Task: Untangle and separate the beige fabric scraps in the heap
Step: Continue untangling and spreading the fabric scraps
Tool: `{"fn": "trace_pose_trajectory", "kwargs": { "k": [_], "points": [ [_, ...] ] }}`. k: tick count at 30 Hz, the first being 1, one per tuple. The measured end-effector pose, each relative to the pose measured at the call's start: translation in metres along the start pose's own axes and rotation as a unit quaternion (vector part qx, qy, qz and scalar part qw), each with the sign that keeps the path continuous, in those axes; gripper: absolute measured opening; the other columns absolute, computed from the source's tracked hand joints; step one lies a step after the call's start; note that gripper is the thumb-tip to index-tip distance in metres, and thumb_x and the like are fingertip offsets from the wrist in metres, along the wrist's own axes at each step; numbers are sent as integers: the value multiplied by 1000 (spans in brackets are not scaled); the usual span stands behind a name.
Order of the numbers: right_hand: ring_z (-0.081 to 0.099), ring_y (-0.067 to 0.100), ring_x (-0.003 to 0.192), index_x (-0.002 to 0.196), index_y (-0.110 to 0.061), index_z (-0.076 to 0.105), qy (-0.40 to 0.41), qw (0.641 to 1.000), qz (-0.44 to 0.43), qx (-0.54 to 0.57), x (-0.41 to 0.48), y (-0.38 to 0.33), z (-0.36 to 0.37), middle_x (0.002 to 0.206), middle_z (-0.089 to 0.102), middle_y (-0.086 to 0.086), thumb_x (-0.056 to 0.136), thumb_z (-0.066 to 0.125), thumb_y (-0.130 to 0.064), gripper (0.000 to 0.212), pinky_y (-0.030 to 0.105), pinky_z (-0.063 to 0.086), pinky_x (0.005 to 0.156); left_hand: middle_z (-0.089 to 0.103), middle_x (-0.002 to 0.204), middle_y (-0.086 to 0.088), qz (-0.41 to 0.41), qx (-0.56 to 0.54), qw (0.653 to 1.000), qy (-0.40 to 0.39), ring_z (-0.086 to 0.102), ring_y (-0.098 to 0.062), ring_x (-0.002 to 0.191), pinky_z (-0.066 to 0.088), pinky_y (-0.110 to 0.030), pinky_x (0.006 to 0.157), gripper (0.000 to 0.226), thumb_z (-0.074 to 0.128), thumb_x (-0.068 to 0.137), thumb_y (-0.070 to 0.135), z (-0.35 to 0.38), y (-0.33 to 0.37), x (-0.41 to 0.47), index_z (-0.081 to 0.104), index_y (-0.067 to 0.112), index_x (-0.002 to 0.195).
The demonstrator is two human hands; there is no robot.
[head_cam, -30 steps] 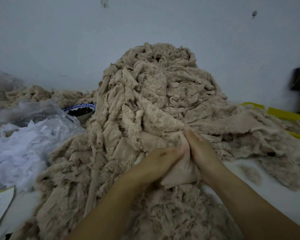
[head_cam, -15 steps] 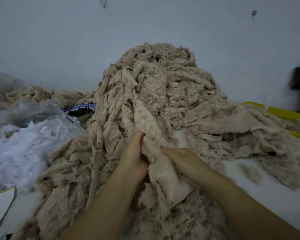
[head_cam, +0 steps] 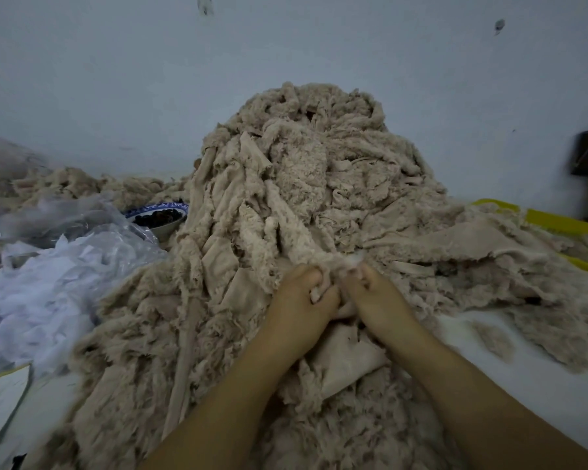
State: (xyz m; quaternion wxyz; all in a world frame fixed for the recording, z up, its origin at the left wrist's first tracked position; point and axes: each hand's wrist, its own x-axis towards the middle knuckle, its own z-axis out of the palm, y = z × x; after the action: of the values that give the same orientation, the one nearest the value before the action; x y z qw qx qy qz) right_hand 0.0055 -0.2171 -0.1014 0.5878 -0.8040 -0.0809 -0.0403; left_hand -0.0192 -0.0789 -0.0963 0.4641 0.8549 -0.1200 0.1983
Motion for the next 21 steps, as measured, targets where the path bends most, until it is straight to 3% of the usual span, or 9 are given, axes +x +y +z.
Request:
{"fn": "trace_pose_trajectory", "kwargs": {
  "k": [2,4,6,9,12,14,16,19,21],
  "points": [
    [62,20,65,85,-11,59,54,995,54,61,4,4,-6,74,65,7,101,51,-34,29,30,47,62,44,60,6,-72,-67,995,8,42,-7,55,35,-20,53,37,59,95,18,-3,0,2,40,13,62],
    [59,25,68,85,-6,59,85,980,104,147,5,5,-9,75,62,13,101,51,-30,30,36,45,65,41,52,3,-152,-141,978,19,44,-11,46,36,-22,48,43,57,95,20,-4,0,4,38,23,56],
    [61,23,66,80,-7,62,85,964,147,205,6,6,-8,70,63,12,99,51,-23,28,31,48,63,38,49,1,-202,-215,955,31,40,-12,42,34,-20,44,50,57,94,16,-4,0,3,38,26,49],
    [64,16,57,72,-10,64,27,959,151,239,4,2,-7,66,66,11,97,51,-18,29,25,49,54,33,57,-3,-196,-253,947,29,34,-15,51,30,-22,45,45,58,93,15,-5,3,2,37,24,54],
    [71,24,99,109,-6,70,-22,959,150,241,3,0,-6,105,74,13,96,58,-26,27,40,55,89,35,50,9,-160,-225,960,-39,35,-5,44,31,-16,41,48,60,92,18,-5,6,-3,39,29,50],
    [69,26,105,117,-5,67,-21,962,153,223,5,0,-5,111,73,14,96,60,-27,32,42,54,96,36,51,11,-140,-219,962,-81,36,-2,45,33,-14,44,49,59,93,18,-4,6,-4,40,30,50],
    [71,23,102,119,-8,66,7,958,161,237,6,0,-6,109,74,10,96,61,-33,34,39,56,91,37,51,10,-140,-225,960,-93,39,-2,44,35,-14,45,50,59,94,15,-5,6,-4,40,30,50],
    [74,15,87,110,-16,69,76,925,185,324,10,-1,-11,97,77,1,97,60,-41,30,30,57,68,38,50,13,-134,-242,954,-117,42,0,41,36,-13,44,53,57,95,10,-6,3,-3,41,30,49],
    [75,14,77,102,-17,70,93,905,196,366,11,-1,-16,86,78,-1,97,58,-46,32,31,56,65,37,50,13,-125,-217,957,-144,41,1,42,36,-12,46,53,58,96,9,-7,1,-4,42,29,49]
  ]
}}
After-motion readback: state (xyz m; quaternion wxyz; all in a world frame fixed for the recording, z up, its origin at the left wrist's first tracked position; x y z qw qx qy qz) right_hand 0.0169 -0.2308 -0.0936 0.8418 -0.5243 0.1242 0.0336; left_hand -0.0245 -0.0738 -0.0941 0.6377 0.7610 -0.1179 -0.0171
